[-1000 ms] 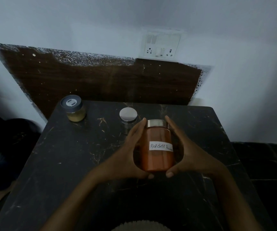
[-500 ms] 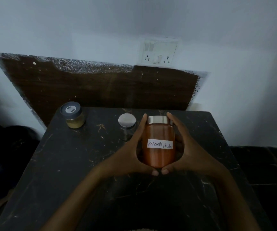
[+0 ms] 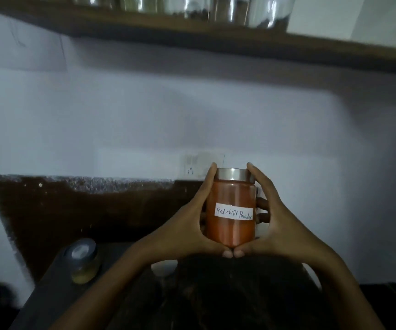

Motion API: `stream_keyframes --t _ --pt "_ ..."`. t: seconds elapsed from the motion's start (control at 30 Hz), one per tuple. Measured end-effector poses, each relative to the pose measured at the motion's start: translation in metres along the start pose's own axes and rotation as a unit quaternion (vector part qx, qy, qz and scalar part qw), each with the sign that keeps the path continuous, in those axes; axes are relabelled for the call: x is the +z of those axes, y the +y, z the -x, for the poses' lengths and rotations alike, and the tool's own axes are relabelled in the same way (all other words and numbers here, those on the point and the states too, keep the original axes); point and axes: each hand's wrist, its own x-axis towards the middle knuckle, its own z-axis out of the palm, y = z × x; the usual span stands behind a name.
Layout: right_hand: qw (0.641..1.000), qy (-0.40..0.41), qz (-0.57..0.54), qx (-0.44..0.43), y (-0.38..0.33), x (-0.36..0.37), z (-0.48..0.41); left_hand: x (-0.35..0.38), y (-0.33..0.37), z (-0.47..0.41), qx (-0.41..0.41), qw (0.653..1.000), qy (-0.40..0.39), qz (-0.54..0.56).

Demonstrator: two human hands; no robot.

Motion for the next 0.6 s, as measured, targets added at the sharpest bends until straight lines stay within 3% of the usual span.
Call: stream_keyframes --t 0.3,0.5,0.6 --pt "0.974 0.103 0.137 -0.150 -0.081 -0.084 -0.073 -0.067 0.101 -0.089 0.172 0.970 0.061 -0.160" --pt "0.951 0.158 0.174 -0.203 -0.115 -0.136 -0.104 -0.085 0.149 -0.137 0.260 0.912 0.116 -0.295" --pt "0.935 0.205 0.190 -0.218 -0.126 -0.165 -0.116 -0.091 0.161 -0.158 0.296 0.867 0.163 -0.367"
